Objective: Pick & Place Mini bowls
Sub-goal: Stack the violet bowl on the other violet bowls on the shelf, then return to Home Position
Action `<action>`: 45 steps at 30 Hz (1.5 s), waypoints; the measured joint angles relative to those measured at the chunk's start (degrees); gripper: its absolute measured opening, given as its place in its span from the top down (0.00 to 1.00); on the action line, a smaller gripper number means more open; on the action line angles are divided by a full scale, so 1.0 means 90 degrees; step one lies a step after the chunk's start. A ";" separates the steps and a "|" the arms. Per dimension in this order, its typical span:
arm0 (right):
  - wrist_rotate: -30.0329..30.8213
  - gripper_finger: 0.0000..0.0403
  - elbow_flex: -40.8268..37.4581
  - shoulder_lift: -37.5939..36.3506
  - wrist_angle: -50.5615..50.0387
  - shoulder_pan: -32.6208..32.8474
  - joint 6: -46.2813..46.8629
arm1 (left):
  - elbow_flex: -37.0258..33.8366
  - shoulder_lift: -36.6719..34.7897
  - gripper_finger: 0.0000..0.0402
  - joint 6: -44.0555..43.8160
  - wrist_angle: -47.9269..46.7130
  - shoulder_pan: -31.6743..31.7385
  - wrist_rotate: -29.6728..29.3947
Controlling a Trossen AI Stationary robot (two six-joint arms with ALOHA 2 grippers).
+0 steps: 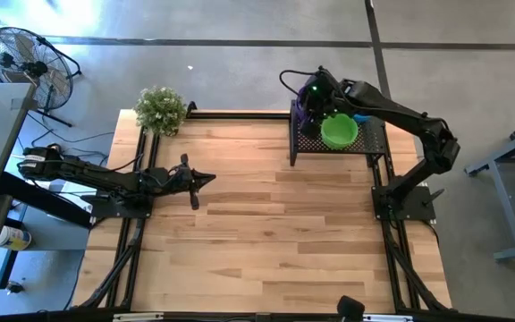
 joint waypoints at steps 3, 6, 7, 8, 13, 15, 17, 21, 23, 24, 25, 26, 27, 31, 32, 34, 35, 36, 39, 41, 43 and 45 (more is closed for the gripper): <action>-0.0087 0.98 -0.0183 0.0002 0.0011 -0.0085 -0.0049 | 0.0000 0.0000 1.00 0.0000 0.0000 0.0000 0.0000; -0.0081 0.97 -0.0304 0.0002 0.0064 -0.0115 -0.0104 | 0.0000 0.0000 1.00 0.0000 0.0000 0.0000 0.0000; -0.0062 0.97 -0.0306 0.0002 0.0068 -0.0115 -0.0109 | 0.0000 0.0000 1.00 0.0000 0.0000 0.0000 0.0000; -0.0065 0.97 -0.0306 0.0002 0.0078 -0.0115 -0.0113 | 0.0000 0.0000 1.00 0.0000 0.0000 0.0000 0.0000; -0.0104 0.95 -0.0306 0.0002 0.0149 -0.0110 -0.0120 | 0.0000 0.0000 1.00 0.0000 0.0000 0.0000 0.0000; -0.0124 0.93 -0.0306 0.0002 0.0144 -0.0110 -0.0120 | 0.0000 0.0000 1.00 0.0000 0.0000 0.0000 0.0000; -0.0126 0.89 -0.0306 0.0002 0.0125 -0.0108 -0.0112 | 0.0000 0.0000 1.00 0.0000 -0.0016 0.0000 0.0000; -0.0141 0.81 -0.0306 0.0002 0.0122 -0.0108 -0.0067 | 0.0000 0.0000 1.00 0.0000 -0.0078 0.0000 0.0000; -0.0142 0.79 -0.0308 -0.0019 0.0102 -0.0108 -0.0067 | 0.0000 0.0000 1.00 -0.0002 -0.0097 0.0000 0.0000; -0.0144 0.79 -0.0310 -0.0039 0.0098 -0.0108 -0.0069 | 0.0000 0.0000 1.00 -0.0002 -0.0104 0.0000 0.0000; -0.0147 0.79 -0.0310 -0.0061 0.0105 -0.0105 -0.0067 | 0.0000 0.0000 1.00 0.0000 -0.0102 0.0000 0.0000; -0.0172 0.79 -0.0310 -0.0089 0.0107 -0.0105 -0.0067 | 0.0000 0.0000 1.00 0.0000 -0.0099 0.0000 0.0000; -0.0217 0.80 -0.0310 -0.0107 0.0107 -0.0105 -0.0063 | 0.0000 0.0000 1.00 0.0000 -0.0101 0.0000 0.0000; -0.0640 0.88 -0.0310 -0.0190 0.0123 -0.0105 -0.0095 | 0.0000 0.0000 1.00 0.0002 -0.0120 0.0000 0.0031; -0.0801 0.90 -0.0310 -0.0229 0.0130 -0.0105 -0.0136 | 0.0000 0.0000 1.00 0.0003 -0.0139 0.0000 0.0061; -0.1052 0.96 -0.0310 -0.0336 0.0165 -0.0103 -0.0151 | 0.0000 0.0000 1.00 0.0016 -0.0160 0.0000 0.0120; -0.1155 0.98 -0.0331 -0.0402 0.0221 -0.0096 -0.0155 | 0.0000 0.0000 1.00 0.0032 -0.0185 0.0000 0.0126; -0.1223 0.99 -0.0411 -0.0492 0.0372 -0.0060 -0.0163 | 0.0000 -0.0030 1.00 0.0060 -0.0249 0.0000 0.0129; -0.1305 0.98 -0.0959 -0.0910 0.1177 0.0121 -0.0226 | 0.0002 -0.0247 1.00 0.0152 -0.0419 0.0000 0.0149; -0.1498 0.99 -0.1472 -0.1282 0.1891 0.0263 -0.0301 | 0.0002 -0.0320 1.00 0.0155 -0.0598 0.0000 0.0151; -0.1718 1.00 -0.2046 -0.1678 0.2610 0.0410 -0.0325 | -0.0002 -0.0435 1.00 0.0170 -0.0668 0.0000 0.0158; -0.1768 0.99 -0.2627 -0.2084 0.3344 0.0588 -0.0307 | -0.0002 -0.0559 1.00 0.0173 -0.0698 -0.0001 0.0159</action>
